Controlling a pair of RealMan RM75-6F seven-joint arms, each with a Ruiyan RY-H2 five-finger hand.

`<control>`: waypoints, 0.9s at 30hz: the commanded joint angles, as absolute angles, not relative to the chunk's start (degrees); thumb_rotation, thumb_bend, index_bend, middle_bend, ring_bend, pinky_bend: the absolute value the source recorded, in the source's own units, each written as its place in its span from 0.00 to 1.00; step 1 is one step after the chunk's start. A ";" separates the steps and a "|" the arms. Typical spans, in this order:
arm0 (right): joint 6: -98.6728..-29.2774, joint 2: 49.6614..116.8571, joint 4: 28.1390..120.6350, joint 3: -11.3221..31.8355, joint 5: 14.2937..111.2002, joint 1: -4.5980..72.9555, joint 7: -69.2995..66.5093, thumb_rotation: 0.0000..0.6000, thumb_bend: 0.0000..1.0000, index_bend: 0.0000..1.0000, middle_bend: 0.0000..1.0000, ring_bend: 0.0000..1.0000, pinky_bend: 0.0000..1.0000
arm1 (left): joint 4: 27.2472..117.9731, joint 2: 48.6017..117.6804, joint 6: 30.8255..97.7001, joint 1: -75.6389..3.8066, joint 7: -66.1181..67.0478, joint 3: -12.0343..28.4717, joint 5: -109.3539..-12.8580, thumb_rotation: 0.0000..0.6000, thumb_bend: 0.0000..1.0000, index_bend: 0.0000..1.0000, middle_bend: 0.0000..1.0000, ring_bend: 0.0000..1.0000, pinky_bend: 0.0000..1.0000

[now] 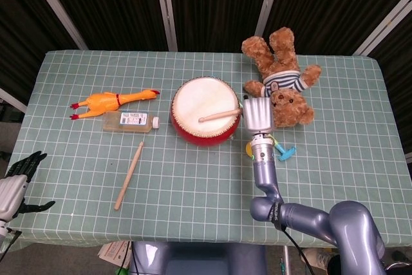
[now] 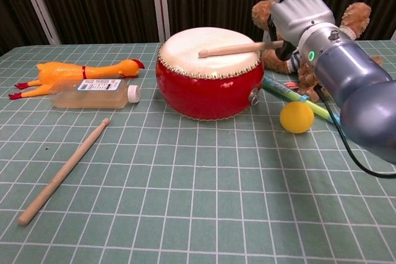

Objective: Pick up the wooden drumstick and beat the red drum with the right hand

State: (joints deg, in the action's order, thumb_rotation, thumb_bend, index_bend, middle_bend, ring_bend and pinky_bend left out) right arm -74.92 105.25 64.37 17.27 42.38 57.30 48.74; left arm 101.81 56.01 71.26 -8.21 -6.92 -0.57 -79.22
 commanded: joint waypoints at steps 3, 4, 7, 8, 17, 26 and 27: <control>-77.26 105.11 67.89 25.54 41.66 56.95 41.95 1.00 0.61 1.00 1.00 1.00 1.00 | 101.94 55.87 70.99 -8.27 -7.15 -0.61 -79.08 1.00 0.02 0.00 0.00 0.00 0.03; -77.56 104.72 68.56 26.12 41.91 56.77 41.28 1.00 0.61 1.00 1.00 1.00 1.00 | 101.93 55.86 70.99 -8.30 -7.11 -0.61 -79.13 1.00 0.02 0.00 0.00 0.00 0.03; -78.44 103.34 70.47 27.28 42.56 56.12 40.23 1.00 0.61 1.00 1.00 1.00 1.00 | 101.96 55.87 71.01 -8.28 -7.09 -0.64 -79.15 1.00 0.02 0.00 0.00 0.00 0.03; -78.70 102.85 71.18 27.67 42.64 55.87 40.02 1.00 0.61 1.00 1.00 1.00 1.00 | 101.99 55.86 70.97 -8.27 -7.12 -0.64 -79.07 1.00 0.02 0.00 0.00 0.00 0.03; -79.89 99.85 79.25 34.55 39.07 53.18 34.42 1.00 0.61 1.00 1.00 1.00 1.00 | 102.32 55.75 70.84 -8.29 -7.05 -0.60 -78.67 1.00 0.02 0.00 0.00 0.00 0.03; -80.05 98.43 81.45 36.23 37.84 52.21 32.84 1.00 0.61 1.00 1.00 1.00 1.00 | 102.31 55.80 70.97 -8.26 -7.04 -0.58 -78.71 1.00 0.02 0.00 0.00 0.00 0.03; -79.96 98.46 81.33 36.11 37.86 52.24 32.85 1.00 0.61 1.00 1.00 1.00 1.00 | 102.31 55.80 70.94 -8.27 -7.08 -0.58 -78.70 1.00 0.02 0.00 0.00 0.00 0.03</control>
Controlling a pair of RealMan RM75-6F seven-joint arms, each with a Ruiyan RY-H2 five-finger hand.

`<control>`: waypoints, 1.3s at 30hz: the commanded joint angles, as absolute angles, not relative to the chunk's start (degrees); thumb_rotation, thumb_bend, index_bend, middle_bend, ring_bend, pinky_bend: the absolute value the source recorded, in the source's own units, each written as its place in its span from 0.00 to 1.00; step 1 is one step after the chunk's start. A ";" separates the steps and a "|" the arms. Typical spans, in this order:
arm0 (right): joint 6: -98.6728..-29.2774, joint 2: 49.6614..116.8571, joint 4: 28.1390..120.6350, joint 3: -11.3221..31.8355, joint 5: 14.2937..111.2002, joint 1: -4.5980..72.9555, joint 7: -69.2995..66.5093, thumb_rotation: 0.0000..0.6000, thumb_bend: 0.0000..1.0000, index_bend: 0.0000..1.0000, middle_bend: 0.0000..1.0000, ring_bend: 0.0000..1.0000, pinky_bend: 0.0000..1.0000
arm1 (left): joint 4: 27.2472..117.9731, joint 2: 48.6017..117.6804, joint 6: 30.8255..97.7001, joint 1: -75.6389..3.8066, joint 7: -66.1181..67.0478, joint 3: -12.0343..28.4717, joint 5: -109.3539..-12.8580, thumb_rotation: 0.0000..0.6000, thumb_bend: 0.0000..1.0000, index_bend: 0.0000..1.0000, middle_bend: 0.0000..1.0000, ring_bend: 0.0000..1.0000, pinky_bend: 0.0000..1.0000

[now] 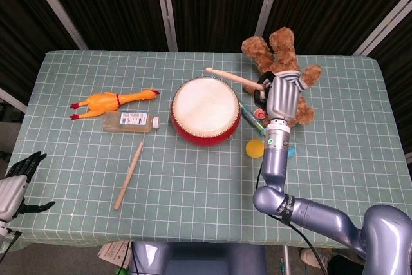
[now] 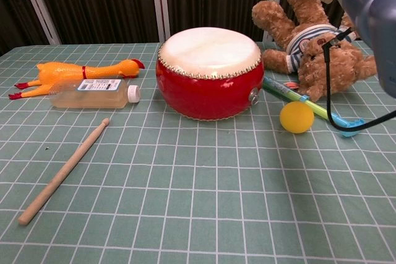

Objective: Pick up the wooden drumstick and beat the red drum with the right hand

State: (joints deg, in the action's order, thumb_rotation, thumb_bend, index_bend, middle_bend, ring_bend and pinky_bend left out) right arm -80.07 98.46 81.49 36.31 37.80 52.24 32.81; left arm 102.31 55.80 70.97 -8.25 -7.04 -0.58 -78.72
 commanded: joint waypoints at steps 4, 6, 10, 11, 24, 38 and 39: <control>-79.17 99.11 79.64 34.74 38.23 52.66 33.30 1.00 0.61 1.00 1.00 1.00 1.00 | 102.35 55.71 70.75 -8.31 -7.43 -0.59 -78.66 1.00 0.02 0.00 0.00 0.00 0.03; -78.67 99.64 77.99 33.35 39.06 53.06 34.00 1.00 0.61 1.00 1.00 1.00 1.00 | 102.40 55.61 70.59 -8.34 -7.68 -0.59 -78.55 1.00 0.02 0.00 0.00 0.00 0.03; -77.58 101.34 71.22 26.54 43.80 54.61 39.22 1.00 0.61 1.00 1.00 1.00 1.00 | 102.50 55.53 70.34 -8.49 -7.66 -0.47 -78.24 1.00 0.02 0.00 0.00 0.00 0.03; -77.23 101.89 69.59 25.04 44.84 54.97 40.37 1.00 0.61 1.00 1.00 1.00 1.00 | 102.54 55.56 70.38 -8.49 -7.61 -0.45 -78.24 1.00 0.02 0.00 0.00 0.00 0.03; -75.64 111.46 53.35 12.41 55.29 59.62 60.97 1.00 0.61 1.00 1.00 1.00 1.00 | 102.75 55.49 70.45 -8.40 -7.80 -0.47 -78.15 1.00 0.02 0.00 0.00 0.00 0.03; -83.52 99.26 74.78 18.91 57.47 53.25 55.00 1.00 0.61 1.00 1.00 1.00 1.00 | 102.94 55.47 70.82 -8.07 -7.49 -0.48 -77.69 1.00 0.02 0.00 0.00 0.00 0.03; -83.99 98.09 77.08 18.50 57.33 52.00 54.88 1.00 0.61 1.00 1.00 1.00 1.00 | 102.99 55.46 70.75 -8.08 -7.47 -0.48 -77.63 1.00 0.02 0.00 0.00 0.00 0.03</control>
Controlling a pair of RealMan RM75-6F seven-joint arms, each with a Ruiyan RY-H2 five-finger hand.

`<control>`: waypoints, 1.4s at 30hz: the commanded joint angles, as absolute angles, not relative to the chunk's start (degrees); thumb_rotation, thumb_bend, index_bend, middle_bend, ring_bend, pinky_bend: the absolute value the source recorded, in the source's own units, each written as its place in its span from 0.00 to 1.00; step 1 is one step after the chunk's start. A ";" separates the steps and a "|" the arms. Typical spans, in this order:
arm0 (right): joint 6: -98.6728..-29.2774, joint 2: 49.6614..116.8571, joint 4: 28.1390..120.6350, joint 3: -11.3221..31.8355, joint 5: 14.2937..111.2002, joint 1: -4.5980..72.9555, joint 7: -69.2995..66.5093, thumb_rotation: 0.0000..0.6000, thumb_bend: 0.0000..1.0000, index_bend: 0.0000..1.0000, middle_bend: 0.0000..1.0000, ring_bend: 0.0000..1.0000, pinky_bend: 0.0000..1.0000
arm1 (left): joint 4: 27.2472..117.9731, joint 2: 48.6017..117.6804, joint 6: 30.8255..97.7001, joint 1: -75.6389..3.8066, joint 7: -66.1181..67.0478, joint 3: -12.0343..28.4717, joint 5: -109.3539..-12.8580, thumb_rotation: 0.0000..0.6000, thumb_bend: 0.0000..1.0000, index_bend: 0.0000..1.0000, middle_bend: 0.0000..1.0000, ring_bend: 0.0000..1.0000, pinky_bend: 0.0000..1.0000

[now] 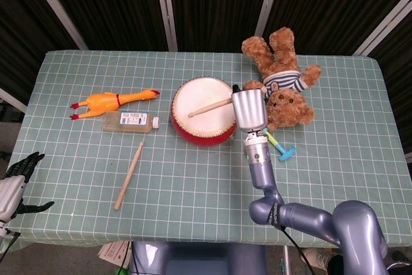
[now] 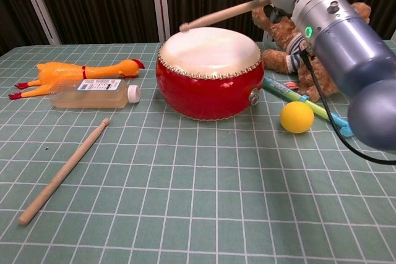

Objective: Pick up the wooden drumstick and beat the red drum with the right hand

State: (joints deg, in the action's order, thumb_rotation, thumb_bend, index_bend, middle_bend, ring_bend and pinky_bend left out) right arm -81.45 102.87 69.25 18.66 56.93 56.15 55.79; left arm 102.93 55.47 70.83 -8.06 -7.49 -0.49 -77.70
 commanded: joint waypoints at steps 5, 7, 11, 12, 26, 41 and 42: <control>-86.38 93.45 85.34 15.17 57.15 46.12 53.82 1.00 0.61 1.00 1.00 1.00 1.00 | 102.99 55.51 71.30 -7.89 -7.11 -0.42 -77.74 1.00 0.02 0.00 0.00 0.00 0.03; -86.91 91.27 89.08 13.62 56.85 43.59 53.07 1.00 0.61 1.00 1.00 1.00 1.00 | 102.84 55.67 71.79 -7.76 -6.84 -0.43 -78.15 1.00 0.02 0.00 0.00 0.00 0.03; -88.83 87.02 95.87 10.23 56.99 38.50 51.55 1.00 0.61 1.00 1.00 1.00 1.00 | 102.37 56.19 72.83 -7.50 -6.43 -0.43 -79.07 1.00 0.02 0.00 0.00 0.00 0.03; -89.34 86.32 96.78 9.46 57.39 37.59 51.25 1.00 0.61 1.00 1.00 1.00 1.00 | 102.29 56.29 73.02 -7.43 -6.33 -0.44 -79.18 1.00 0.02 0.00 0.00 0.00 0.03; -89.83 80.79 106.36 1.69 55.40 26.59 45.89 1.00 0.61 1.00 1.00 1.00 1.00 | 101.35 57.70 76.04 -6.45 -5.54 -0.22 -80.79 1.00 0.02 0.01 0.00 0.00 0.03; -85.26 84.54 102.27 0.43 52.46 23.66 45.30 1.00 0.61 0.99 1.00 1.00 1.00 | 101.13 58.11 76.39 -6.29 -4.51 -0.11 -80.69 1.00 0.02 0.01 0.00 0.00 0.03; -84.89 84.91 101.85 0.68 52.38 23.51 44.73 1.00 0.61 0.97 1.00 1.00 1.00 | 101.13 58.11 76.33 -6.31 -4.54 -0.09 -80.65 1.00 0.02 0.01 0.00 0.00 0.03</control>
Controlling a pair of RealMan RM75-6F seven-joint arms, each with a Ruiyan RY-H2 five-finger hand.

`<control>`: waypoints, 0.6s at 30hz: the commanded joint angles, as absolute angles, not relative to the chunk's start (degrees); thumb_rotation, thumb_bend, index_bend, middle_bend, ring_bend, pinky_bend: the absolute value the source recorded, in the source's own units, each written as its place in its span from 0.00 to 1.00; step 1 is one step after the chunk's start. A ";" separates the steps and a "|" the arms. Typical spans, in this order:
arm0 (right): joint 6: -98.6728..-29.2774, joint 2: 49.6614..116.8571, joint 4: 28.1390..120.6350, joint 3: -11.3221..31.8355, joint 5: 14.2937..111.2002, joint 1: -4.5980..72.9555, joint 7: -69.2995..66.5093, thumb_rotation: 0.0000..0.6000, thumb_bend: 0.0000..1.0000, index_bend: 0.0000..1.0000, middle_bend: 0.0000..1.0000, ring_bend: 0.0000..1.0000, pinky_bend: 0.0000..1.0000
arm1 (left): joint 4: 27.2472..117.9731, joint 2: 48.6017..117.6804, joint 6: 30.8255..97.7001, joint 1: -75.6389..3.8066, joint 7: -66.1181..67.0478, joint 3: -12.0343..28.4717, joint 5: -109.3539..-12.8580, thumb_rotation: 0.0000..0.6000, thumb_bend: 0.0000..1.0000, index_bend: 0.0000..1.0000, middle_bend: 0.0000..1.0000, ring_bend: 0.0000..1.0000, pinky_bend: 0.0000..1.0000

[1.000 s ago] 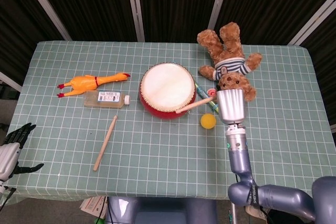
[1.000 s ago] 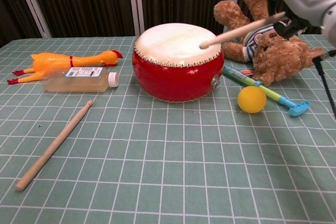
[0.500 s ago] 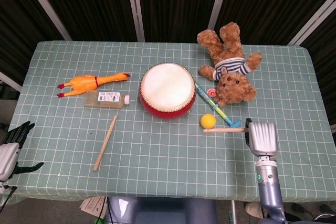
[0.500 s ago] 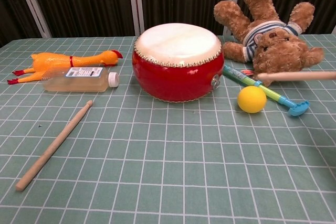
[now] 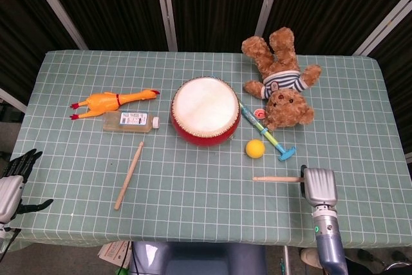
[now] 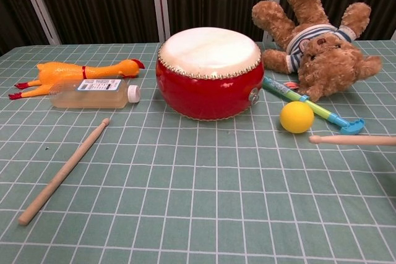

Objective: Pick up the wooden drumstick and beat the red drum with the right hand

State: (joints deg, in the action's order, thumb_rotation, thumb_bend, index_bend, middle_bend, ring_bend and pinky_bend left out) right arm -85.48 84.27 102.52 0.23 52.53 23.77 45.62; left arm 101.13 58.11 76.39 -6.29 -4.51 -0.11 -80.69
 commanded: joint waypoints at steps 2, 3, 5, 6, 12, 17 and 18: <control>-84.22 85.35 101.35 0.94 51.83 23.30 44.39 1.00 0.61 0.92 1.00 1.00 1.00 | 101.12 58.12 76.27 -6.33 -4.57 -0.07 -80.61 1.00 0.02 0.01 0.00 0.00 0.03; -83.85 85.59 101.13 1.06 51.47 23.21 44.38 1.00 0.61 0.89 1.00 1.00 1.00 | 101.10 58.10 76.24 -6.34 -4.62 -0.06 -80.62 1.00 0.02 0.01 0.00 0.00 0.03; -83.25 86.05 100.69 1.13 50.86 23.05 44.51 1.00 0.61 0.81 1.00 1.00 1.00 | 101.08 58.08 76.16 -6.36 -4.69 -0.08 -80.63 1.00 0.02 0.01 0.00 0.00 0.03; -82.96 86.35 100.40 1.15 50.76 22.95 44.44 1.00 0.61 0.76 1.00 1.00 1.00 | 101.10 58.06 76.11 -6.36 -4.74 -0.09 -80.61 1.00 0.02 0.01 0.00 0.00 0.03; -81.69 87.72 99.09 0.70 50.90 22.29 44.16 1.00 0.61 0.56 1.00 1.00 0.99 | 101.08 58.00 76.12 -6.35 -4.83 -0.09 -80.71 1.00 0.02 0.01 0.00 0.00 0.03; -81.18 87.52 99.68 0.69 51.22 22.24 45.07 1.00 0.55 0.35 1.00 1.00 0.97 | 101.04 58.02 76.11 -6.33 -4.81 -0.09 -80.72 1.00 0.02 0.01 0.00 0.00 0.03; -81.11 87.39 99.89 0.73 51.32 22.23 45.10 1.00 0.53 0.33 1.00 1.00 0.97 | 101.04 58.03 76.12 -6.32 -4.79 -0.09 -80.71 1.00 0.02 0.01 0.00 0.00 0.03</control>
